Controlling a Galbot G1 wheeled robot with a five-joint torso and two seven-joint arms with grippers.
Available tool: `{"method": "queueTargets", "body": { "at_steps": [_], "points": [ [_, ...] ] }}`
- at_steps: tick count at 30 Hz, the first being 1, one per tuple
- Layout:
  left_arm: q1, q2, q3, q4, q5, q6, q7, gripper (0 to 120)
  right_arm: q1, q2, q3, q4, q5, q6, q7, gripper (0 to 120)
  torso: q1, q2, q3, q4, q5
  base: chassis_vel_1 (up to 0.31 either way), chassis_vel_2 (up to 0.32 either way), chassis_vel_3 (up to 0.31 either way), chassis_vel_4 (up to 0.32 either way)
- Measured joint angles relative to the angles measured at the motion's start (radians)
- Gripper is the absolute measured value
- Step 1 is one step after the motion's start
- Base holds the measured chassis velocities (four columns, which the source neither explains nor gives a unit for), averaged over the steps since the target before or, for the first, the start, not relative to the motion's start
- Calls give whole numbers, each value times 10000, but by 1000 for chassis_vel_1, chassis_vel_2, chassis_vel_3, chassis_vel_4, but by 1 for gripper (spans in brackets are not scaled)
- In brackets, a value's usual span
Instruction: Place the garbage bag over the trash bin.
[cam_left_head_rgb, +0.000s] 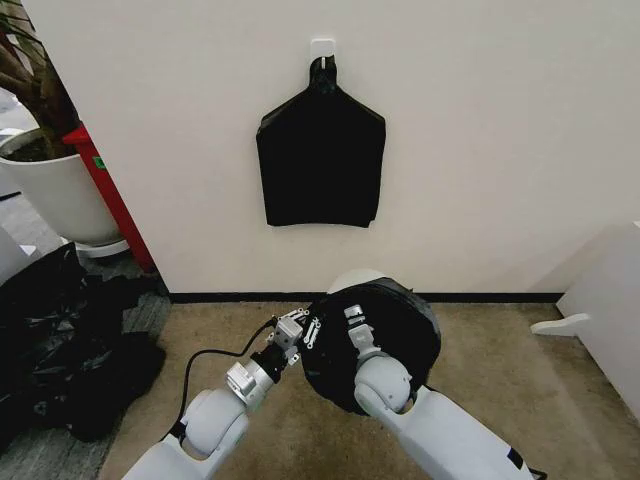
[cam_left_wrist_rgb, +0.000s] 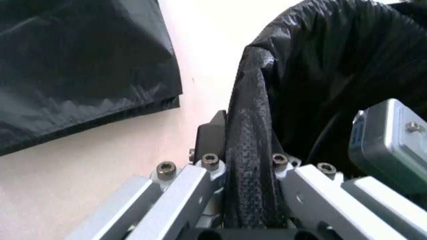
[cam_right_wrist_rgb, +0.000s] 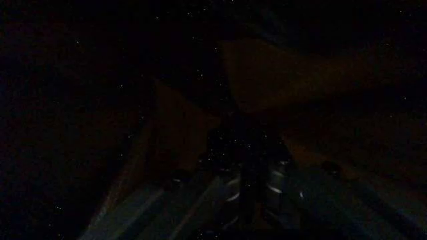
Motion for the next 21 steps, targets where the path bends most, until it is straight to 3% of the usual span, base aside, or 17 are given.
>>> {"method": "queueTargets", "body": {
  "at_steps": [7,10,16,21],
  "points": [
    [-25,40,-47,5,-6,-16,2,4,-523,-198,-223,715,-578,1438,-738,0,0,0,0,-1,1,0,0,0,0],
    [-42,28,-32,32,-6,-15,-1,4,-612,-188,-333,970,-306,1510,-819,0,0,0,0,0,0,0,0,0,0],
    [-61,17,-50,41,-37,-11,-2,4,-665,-208,-486,1161,120,226,-361,0,0,0,0,0,0,0,0,0,0],
    [-166,21,-142,80,-100,3,-61,4,-664,-285,-383,1108,-386,-816,165,0,0,0,0,-1,0,0,0,0,0]
  ]
}}
